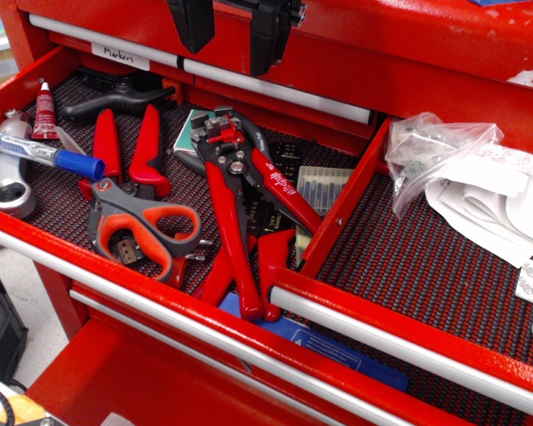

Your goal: Pick up blue pen and put into drawer

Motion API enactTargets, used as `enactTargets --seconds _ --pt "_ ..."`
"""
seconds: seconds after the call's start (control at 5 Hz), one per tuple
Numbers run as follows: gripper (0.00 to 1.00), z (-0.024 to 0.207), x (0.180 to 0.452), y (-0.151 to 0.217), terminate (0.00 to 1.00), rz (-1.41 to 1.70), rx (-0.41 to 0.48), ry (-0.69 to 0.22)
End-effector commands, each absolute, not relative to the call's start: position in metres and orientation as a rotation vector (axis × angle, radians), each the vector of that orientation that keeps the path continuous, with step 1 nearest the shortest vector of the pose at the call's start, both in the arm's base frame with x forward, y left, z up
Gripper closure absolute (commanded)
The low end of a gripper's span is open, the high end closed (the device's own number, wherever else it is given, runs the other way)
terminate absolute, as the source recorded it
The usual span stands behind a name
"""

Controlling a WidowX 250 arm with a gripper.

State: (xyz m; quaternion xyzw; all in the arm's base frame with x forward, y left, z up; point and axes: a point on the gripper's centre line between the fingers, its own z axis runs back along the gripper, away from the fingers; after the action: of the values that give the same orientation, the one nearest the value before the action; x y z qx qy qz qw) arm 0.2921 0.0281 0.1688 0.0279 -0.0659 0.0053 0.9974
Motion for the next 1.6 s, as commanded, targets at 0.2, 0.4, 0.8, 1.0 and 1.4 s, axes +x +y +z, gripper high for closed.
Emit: enactTargets --seconds 0.2,0.4,0.8,1.0,1.4 --pt "0.00 0.174 0.292 0.048 0.00 0.253 0.240 -0.152" --pt "0.00 0.178 0.290 0.063 0.00 0.488 0.372 -0.097" --pt "0.00 0.148 0.268 0.132 0.00 0.974 0.250 0.085" --pt "0.00 0.131 0.249 0.152 0.00 1.226 0.175 0.077" --pt "0.00 0.091 0.234 0.180 0.00 1.444 0.093 -0.024"
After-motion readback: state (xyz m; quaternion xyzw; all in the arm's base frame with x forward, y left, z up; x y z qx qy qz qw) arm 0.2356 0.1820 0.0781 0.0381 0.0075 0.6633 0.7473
